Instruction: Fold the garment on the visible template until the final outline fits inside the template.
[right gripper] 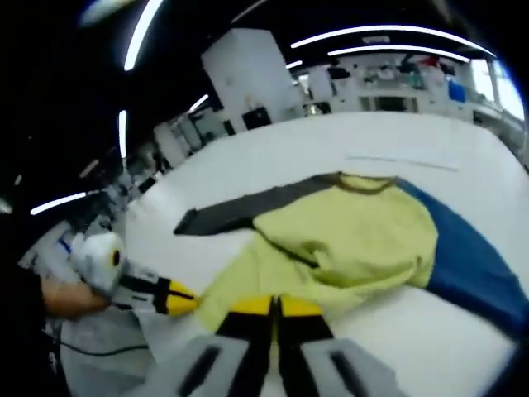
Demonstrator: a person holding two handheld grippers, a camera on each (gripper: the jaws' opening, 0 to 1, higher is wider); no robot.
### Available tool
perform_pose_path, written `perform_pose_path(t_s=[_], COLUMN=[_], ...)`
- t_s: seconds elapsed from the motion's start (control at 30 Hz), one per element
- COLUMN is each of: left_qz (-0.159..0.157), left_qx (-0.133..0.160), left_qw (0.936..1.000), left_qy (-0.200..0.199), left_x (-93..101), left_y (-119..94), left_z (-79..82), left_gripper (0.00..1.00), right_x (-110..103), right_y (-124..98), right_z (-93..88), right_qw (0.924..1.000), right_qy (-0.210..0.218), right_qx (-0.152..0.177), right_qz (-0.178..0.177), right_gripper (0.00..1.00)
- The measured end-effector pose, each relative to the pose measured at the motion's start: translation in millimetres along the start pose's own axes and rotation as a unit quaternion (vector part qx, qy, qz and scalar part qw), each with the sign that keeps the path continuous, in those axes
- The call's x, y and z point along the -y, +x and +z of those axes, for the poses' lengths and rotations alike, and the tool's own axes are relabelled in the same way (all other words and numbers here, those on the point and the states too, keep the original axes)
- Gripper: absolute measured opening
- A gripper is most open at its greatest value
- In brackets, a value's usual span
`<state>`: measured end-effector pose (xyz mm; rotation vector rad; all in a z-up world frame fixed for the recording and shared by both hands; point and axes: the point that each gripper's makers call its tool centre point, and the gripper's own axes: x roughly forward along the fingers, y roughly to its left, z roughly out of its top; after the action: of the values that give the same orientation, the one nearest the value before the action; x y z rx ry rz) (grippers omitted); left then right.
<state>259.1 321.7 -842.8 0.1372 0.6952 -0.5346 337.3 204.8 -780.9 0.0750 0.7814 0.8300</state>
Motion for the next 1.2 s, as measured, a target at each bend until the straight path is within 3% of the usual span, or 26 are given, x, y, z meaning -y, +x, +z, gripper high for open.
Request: perform_pose_path(t_s=[0.23, 0.63, 0.87, 1.2], left_qz=[-0.001, -0.003, -0.006, -0.005], left_qx=[0.0, 0.0, 0.002, 0.002], left_qw=[1.0, 0.9997, 0.999, 0.9991], left_qy=[-0.009, -0.023, -0.045, -0.043], left_x=[-3.3, -4.1, -4.8, -2.6], left_y=[0.1, 0.9, 1.1, 0.5], left_z=[-0.2, -1.0, -1.5, -1.5], left_gripper=[0.0, 0.0, 0.0, 0.0], right_x=[0.3, 13.3, 14.7, 13.9], right_y=[29.6, 67.7, 72.5, 71.2], right_z=[6.6, -7.0, -17.6, -18.7], right_qw=[0.9998, 0.9966, 0.9924, 0.9919], right_qy=[-0.009, -0.011, -0.036, -0.028], right_qx=[-0.02, -0.077, -0.111, -0.12], right_qz=[-0.001, -0.027, -0.041, -0.032], right_gripper=[0.0, 0.0, 0.0, 0.0])
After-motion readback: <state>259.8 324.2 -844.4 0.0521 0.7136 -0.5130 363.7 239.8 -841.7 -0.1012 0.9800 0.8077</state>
